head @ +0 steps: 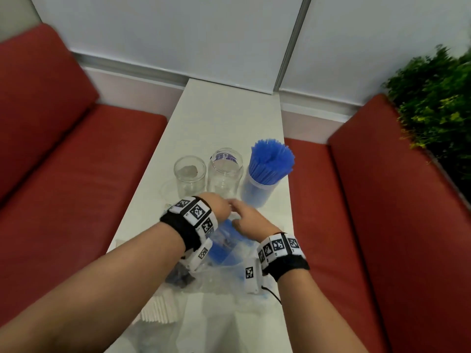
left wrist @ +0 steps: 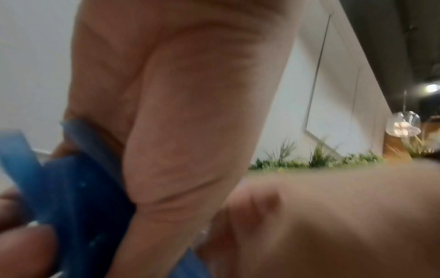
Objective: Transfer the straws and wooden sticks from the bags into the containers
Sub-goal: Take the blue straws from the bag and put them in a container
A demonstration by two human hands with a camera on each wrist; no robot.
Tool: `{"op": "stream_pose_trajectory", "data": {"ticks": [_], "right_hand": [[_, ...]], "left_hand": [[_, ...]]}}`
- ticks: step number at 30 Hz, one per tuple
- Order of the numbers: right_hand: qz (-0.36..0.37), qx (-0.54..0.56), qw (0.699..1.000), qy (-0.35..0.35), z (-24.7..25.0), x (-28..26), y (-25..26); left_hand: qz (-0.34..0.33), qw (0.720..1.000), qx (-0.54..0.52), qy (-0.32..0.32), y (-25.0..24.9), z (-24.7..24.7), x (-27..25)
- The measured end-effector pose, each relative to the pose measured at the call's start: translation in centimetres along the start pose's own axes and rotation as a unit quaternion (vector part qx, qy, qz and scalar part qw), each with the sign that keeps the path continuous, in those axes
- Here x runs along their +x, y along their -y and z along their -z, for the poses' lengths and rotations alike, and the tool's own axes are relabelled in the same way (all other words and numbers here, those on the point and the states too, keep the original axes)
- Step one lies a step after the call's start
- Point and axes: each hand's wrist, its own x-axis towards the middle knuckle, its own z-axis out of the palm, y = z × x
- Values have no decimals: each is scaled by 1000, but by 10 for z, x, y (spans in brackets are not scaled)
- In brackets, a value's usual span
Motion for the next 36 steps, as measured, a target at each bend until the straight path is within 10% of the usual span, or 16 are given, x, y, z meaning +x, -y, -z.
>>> {"op": "stream_pose_trajectory", "data": {"ticks": [9, 13, 19, 23, 25, 28, 30, 36], "right_hand": [[19, 106, 990, -93, -34, -13, 40], [46, 186, 974, -118, -32, -23, 59], [36, 322, 924, -203, -20, -32, 79], [50, 362, 907, -210, -9, -37, 94], [55, 368, 905, -207, -2, -42, 95], [79, 382, 893, -225, 18, -54, 98], [112, 413, 872, -238, 36, -62, 104], [204, 474, 829, -217, 69, -75, 129]], "left_hand": [[98, 989, -103, -32, 14, 58, -57], [40, 997, -39, -51, 18, 77, -77], [-81, 910, -254, -316, 20, 98, -94], [-110, 894, -261, -348, 4, 89, -91], [-141, 832, -368, -390, 2, 86, -89], [-167, 611, -633, -445, 10, 77, -78], [-141, 514, -755, -381, 15, 59, -64], [-112, 427, -896, 59, -3, -19, -22]]}}
